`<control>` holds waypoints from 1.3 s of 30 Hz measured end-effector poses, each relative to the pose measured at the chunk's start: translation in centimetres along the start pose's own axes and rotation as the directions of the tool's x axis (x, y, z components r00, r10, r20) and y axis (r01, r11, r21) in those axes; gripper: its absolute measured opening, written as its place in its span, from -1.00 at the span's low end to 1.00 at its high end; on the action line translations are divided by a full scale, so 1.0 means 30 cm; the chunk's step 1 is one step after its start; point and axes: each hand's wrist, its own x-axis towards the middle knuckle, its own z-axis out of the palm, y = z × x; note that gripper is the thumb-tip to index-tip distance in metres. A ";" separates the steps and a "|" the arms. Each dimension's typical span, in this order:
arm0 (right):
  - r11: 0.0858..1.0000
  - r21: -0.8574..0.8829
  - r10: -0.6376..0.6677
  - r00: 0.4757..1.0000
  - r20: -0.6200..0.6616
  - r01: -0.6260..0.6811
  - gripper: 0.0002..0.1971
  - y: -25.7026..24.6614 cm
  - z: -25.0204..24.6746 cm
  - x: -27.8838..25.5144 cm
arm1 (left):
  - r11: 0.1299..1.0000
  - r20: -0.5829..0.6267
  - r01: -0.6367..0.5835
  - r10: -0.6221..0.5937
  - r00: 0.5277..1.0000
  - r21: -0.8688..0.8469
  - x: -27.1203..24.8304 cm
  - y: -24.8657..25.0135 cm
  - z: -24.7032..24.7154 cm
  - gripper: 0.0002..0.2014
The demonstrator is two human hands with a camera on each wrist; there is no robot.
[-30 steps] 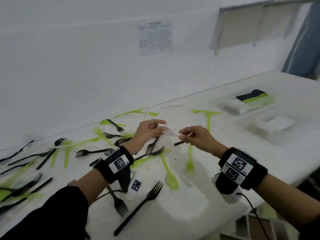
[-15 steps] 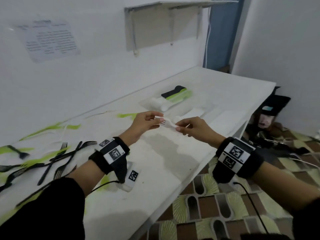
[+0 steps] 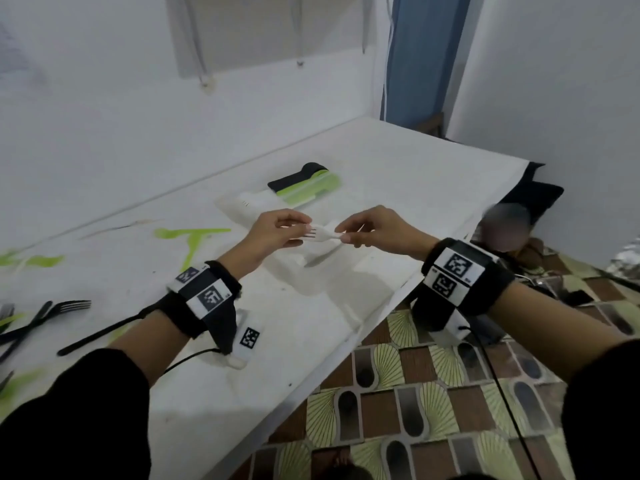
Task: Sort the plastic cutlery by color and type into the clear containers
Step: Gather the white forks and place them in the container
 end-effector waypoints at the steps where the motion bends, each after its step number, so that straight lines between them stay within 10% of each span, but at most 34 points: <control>1: 1.000 -0.024 -0.012 1.000 0.020 0.013 -0.81 0.012 -0.015 0.028 | 0.999 0.023 0.008 -0.009 1.000 0.031 0.021 -0.003 -0.004 -0.89; 11: 0.970 -0.099 -0.183 0.932 0.312 0.224 -0.74 0.114 -0.092 0.311 | 0.944 -0.031 0.056 -0.049 0.998 0.324 0.135 -0.022 -0.012 -0.79; 22: 0.876 0.039 -0.423 0.727 0.540 0.481 -0.66 0.260 -0.065 0.426 | 0.884 -0.157 0.183 -0.126 0.980 0.431 0.108 -0.046 0.054 -0.82; 39: 0.849 0.092 -0.431 0.583 0.689 0.520 -0.74 0.274 -0.042 0.459 | 0.693 -0.096 0.214 -0.206 0.974 0.688 0.049 -0.048 0.108 -0.80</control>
